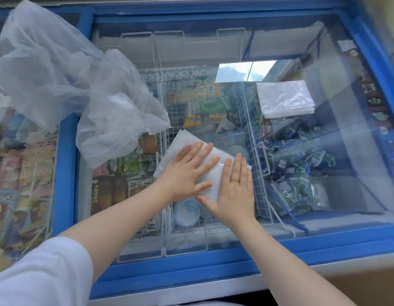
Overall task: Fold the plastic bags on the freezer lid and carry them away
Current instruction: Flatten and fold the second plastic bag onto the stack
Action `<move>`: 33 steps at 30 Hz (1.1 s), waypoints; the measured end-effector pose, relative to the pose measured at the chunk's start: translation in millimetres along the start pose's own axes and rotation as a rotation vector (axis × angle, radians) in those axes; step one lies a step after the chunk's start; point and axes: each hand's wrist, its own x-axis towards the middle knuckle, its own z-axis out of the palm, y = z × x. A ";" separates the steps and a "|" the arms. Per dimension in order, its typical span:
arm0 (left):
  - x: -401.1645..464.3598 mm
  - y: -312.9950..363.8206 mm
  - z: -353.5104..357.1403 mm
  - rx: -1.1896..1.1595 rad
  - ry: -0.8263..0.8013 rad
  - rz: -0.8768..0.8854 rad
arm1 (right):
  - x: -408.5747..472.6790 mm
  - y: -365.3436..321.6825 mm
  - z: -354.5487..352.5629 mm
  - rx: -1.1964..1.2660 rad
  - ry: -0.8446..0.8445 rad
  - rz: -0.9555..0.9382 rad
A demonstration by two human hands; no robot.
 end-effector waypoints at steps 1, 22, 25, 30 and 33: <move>-0.1 -3.0 2.2 0.006 -0.006 0.013 | -1.5 -0.1 -0.6 0.009 0.001 0.019; 0.7 -6.4 1.1 0.040 -0.035 -0.149 | -0.2 17.9 1.8 0.042 0.069 -0.313; -1.2 -15.2 -3.2 0.042 -0.052 -0.144 | -7.1 23.6 3.8 0.003 0.020 -0.316; -4.8 -22.4 -4.9 0.079 -0.078 -0.111 | -22.1 27.5 -18.9 0.039 -0.021 -0.358; -5.3 -23.5 -3.4 0.054 -0.031 -0.093 | -0.2 11.2 -36.7 0.157 0.071 -0.296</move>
